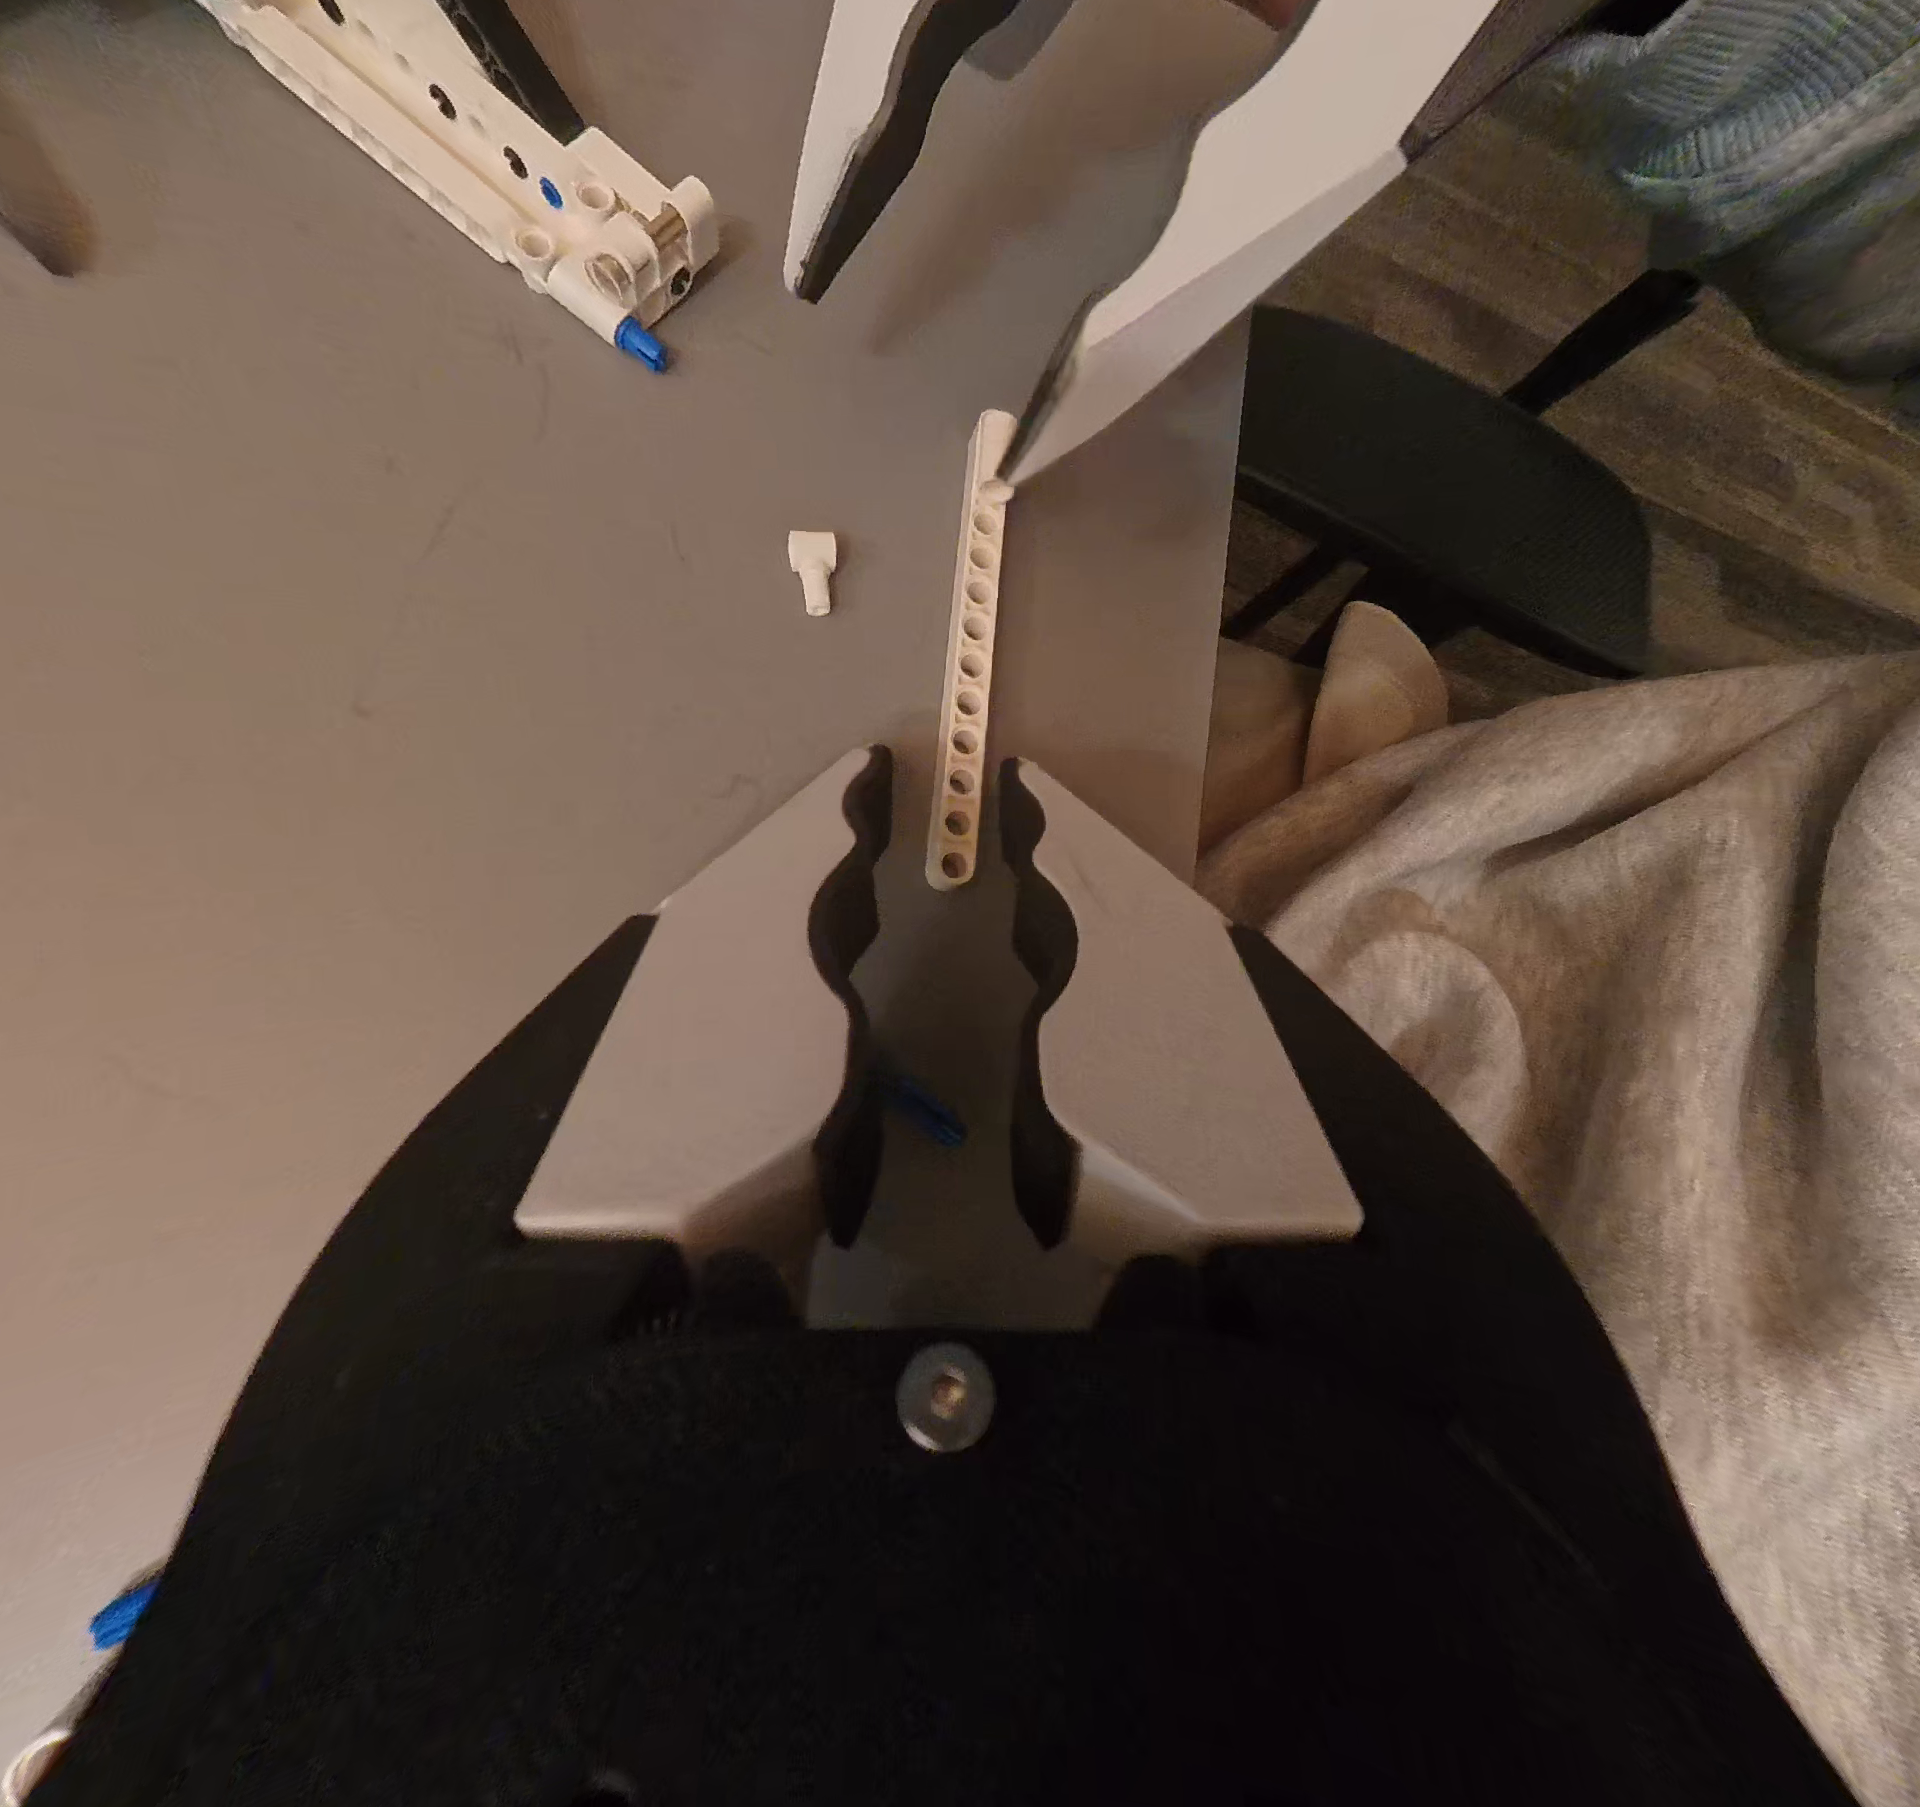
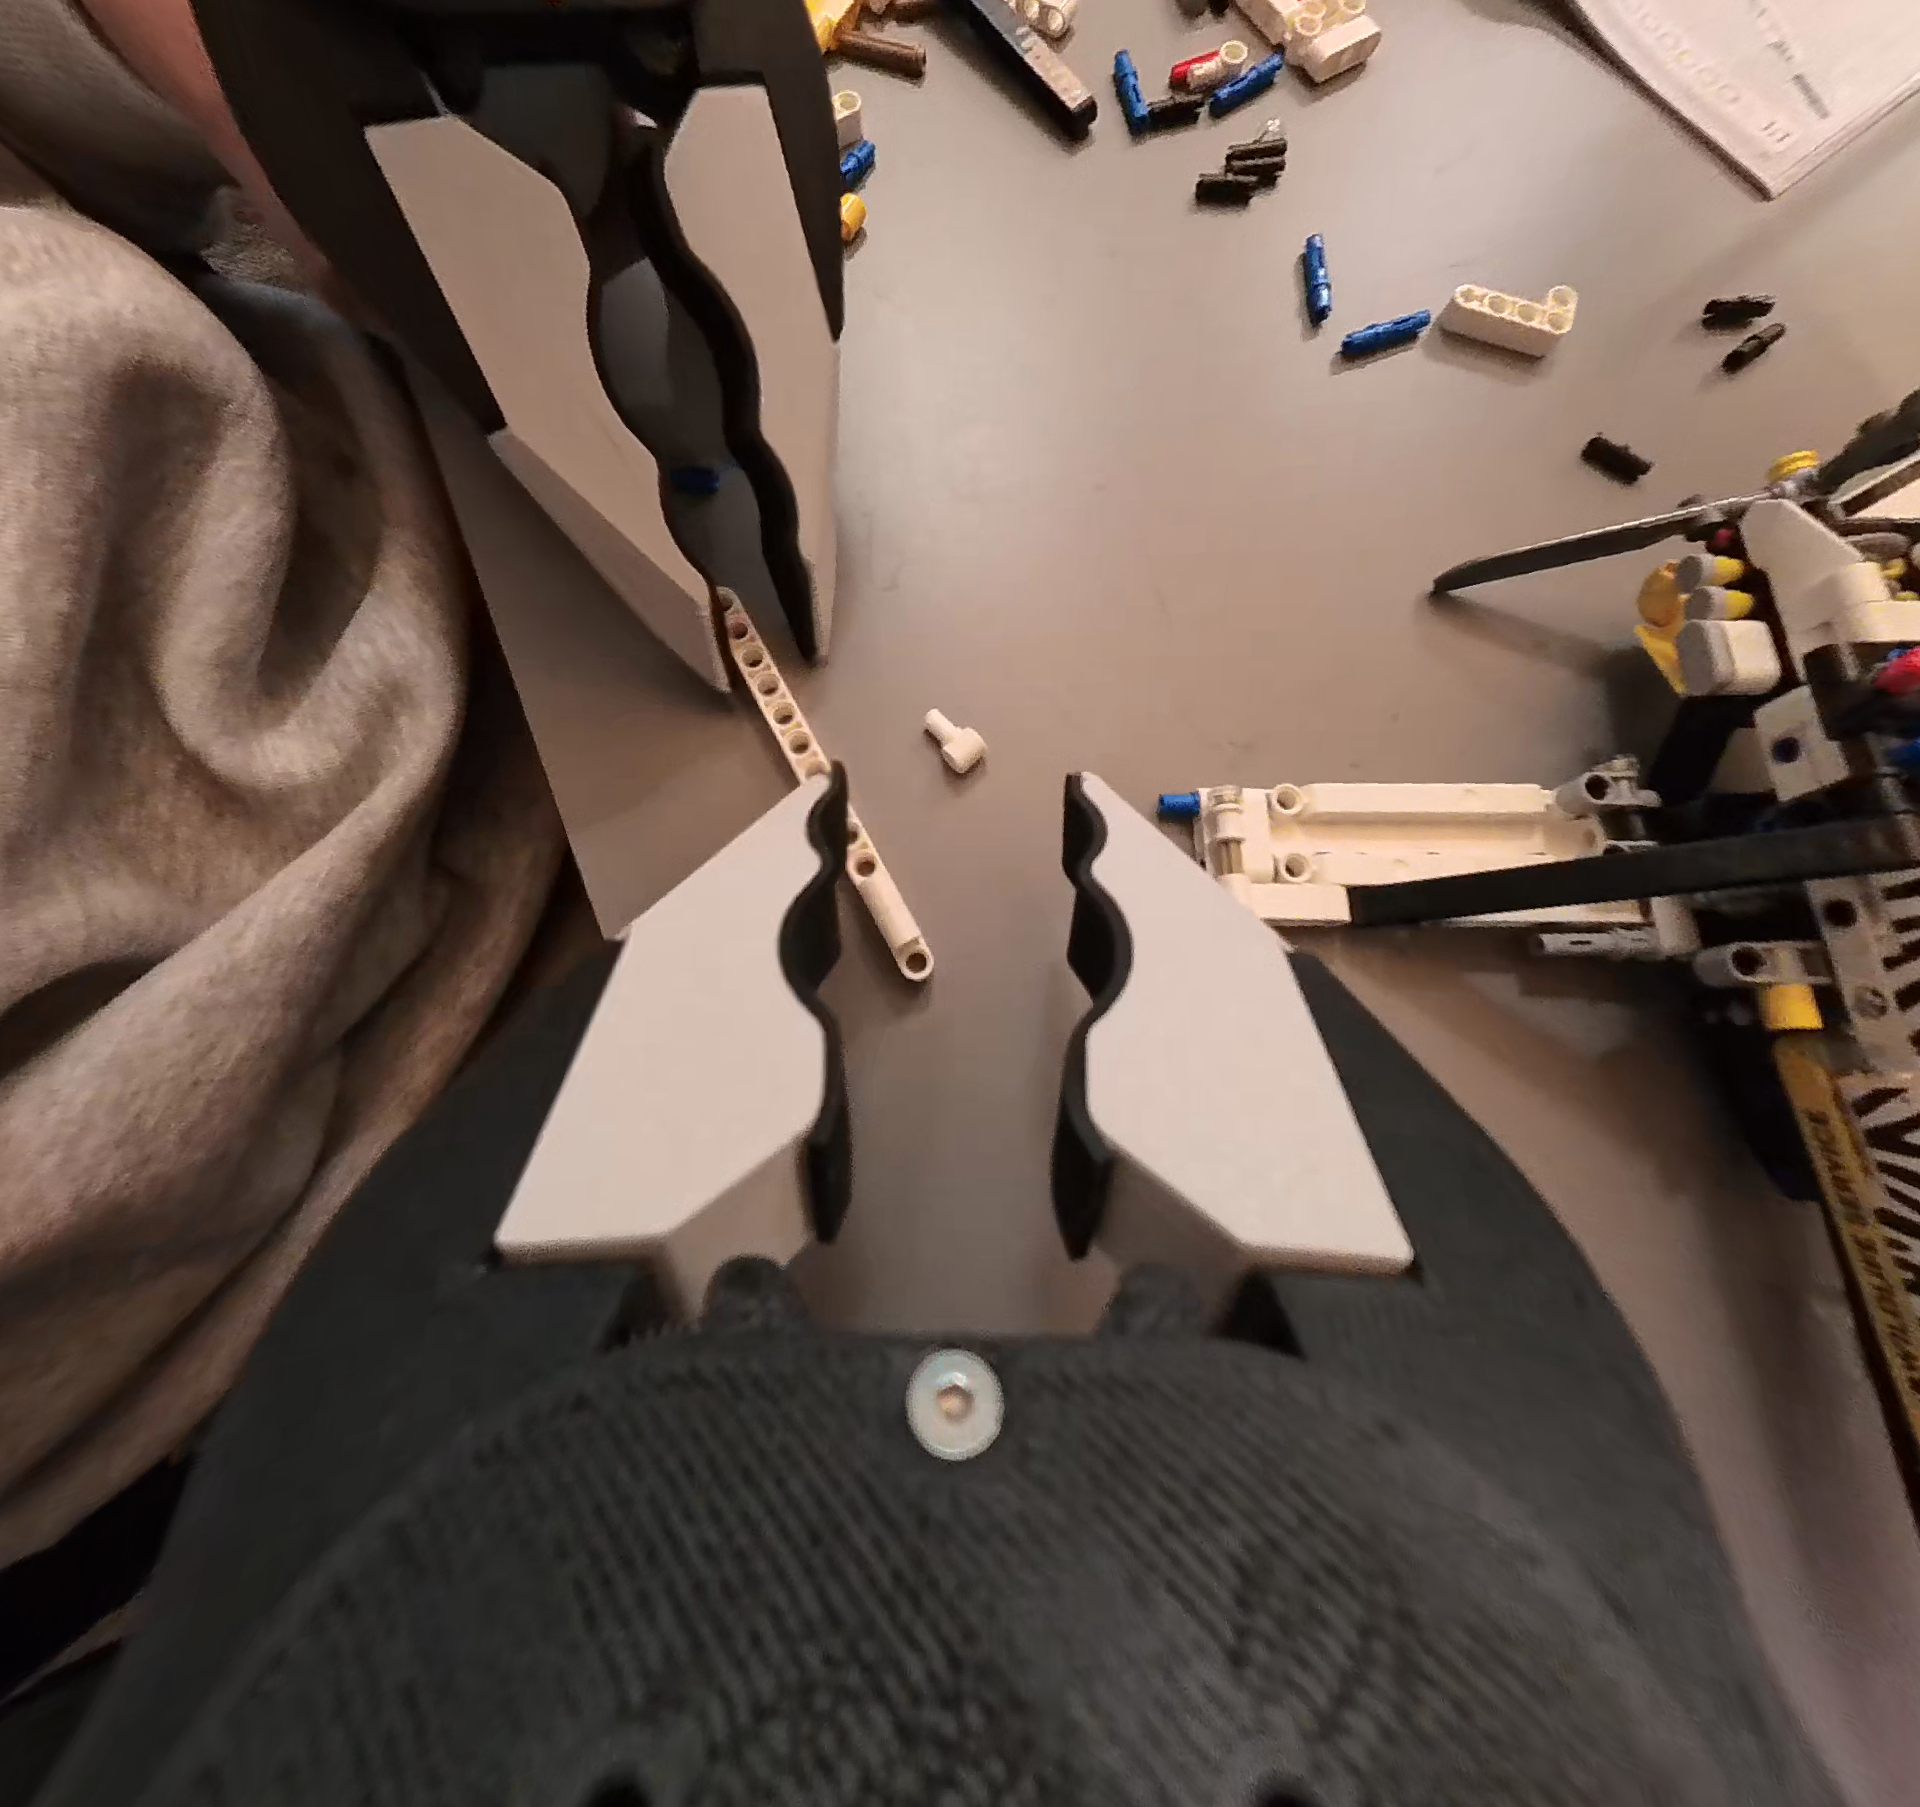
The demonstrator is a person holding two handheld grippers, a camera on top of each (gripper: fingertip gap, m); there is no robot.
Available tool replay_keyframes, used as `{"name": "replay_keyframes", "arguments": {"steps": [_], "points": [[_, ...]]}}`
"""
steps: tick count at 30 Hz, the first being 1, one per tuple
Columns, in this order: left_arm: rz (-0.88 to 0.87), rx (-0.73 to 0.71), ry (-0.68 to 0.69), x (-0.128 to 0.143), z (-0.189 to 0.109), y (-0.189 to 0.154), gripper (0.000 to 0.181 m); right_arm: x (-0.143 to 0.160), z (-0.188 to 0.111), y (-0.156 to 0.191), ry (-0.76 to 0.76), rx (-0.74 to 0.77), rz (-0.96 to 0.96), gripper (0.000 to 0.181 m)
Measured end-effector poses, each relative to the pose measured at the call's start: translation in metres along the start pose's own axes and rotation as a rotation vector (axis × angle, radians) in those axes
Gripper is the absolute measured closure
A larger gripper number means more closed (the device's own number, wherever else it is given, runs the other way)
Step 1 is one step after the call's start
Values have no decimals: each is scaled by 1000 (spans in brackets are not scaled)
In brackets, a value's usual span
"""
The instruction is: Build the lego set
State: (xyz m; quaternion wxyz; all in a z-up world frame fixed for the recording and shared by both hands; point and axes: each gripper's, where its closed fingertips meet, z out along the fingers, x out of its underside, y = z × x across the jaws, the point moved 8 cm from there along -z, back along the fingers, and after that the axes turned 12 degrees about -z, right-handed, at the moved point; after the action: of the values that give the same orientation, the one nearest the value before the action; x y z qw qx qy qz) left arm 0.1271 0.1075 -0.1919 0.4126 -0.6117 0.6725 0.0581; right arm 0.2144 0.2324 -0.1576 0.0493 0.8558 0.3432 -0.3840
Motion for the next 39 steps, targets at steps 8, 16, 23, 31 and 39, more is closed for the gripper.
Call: {"name": "replay_keyframes", "arguments": {"steps": [8, 16, 23, 31, 39], "points": [[-111, 79, -171, -5, -20, 9, 154, -5, 15, -4, 67, 26, -100, 152], [-239, 149, -351, -9, -38, 23, 152, -1, 36, -8, 136, -119, -114, 153], [-96, 36, -451, -15, -44, 15, 149, -17, 26, -9, -36, -125, -48, 173], [-401, 443, -637, -19, -55, 14, 161, -56, -1, 13, -259, 187, -353, 173], [-470, 540, -608, -17, -55, 10, 161, -71, -6, 19, -318, 271, -407, 174]]}}
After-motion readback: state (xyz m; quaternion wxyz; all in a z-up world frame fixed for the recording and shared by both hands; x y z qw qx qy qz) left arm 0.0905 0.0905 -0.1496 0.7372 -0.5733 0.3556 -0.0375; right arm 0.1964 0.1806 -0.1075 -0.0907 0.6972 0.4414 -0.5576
